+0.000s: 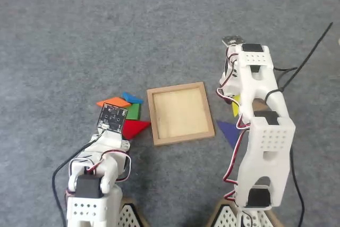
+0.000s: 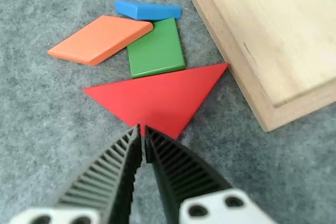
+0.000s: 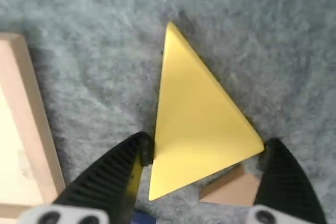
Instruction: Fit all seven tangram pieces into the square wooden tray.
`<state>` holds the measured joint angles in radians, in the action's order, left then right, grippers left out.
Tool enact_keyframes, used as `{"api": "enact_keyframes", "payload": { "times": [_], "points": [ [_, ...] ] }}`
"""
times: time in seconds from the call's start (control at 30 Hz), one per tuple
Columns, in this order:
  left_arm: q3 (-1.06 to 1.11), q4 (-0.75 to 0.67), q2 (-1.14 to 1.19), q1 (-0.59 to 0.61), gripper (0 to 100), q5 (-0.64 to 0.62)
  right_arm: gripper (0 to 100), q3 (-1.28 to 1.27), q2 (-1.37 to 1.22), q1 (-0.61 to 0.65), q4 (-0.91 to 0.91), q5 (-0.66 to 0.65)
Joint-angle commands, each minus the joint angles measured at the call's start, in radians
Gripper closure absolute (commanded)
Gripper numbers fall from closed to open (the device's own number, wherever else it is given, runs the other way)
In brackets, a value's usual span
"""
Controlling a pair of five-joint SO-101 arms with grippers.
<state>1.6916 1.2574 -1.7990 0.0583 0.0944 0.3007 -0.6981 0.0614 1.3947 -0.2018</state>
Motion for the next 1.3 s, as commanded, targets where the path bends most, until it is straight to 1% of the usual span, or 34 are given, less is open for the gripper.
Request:
{"api": "enact_keyframes", "payload": {
  "times": [0.0,0.2,0.47,0.73,0.87,1.03,1.2,1.27],
  "points": [
    [-0.008,0.005,-0.021,0.006,98,-0.009,71.2,0.020,-0.002,0.004,0.008,0.006],
    [-0.008,0.005,-0.021,0.006,98,-0.009,78.3,0.021,-0.001,0.002,0.008,0.003],
    [-0.008,0.005,-0.021,0.006,98,-0.009,78.6,0.023,0.008,0.002,0.016,0.005],
    [-0.008,0.005,-0.021,0.006,98,-0.009,78.6,0.023,0.154,-0.004,0.018,-0.002],
    [-0.008,0.005,-0.021,0.006,98,-0.009,78.4,0.020,0.180,-0.004,0.018,-0.084],
    [-0.008,0.005,-0.021,0.006,98,-0.009,78.3,0.021,0.179,0.002,0.007,-0.152],
    [-0.008,0.005,-0.021,0.006,98,-0.009,78.2,0.018,0.179,-0.004,0.004,-0.356],
    [-0.008,0.005,-0.021,0.006,98,-0.009,76.4,0.018,0.177,-0.005,0.004,-0.381]
  ]
}}
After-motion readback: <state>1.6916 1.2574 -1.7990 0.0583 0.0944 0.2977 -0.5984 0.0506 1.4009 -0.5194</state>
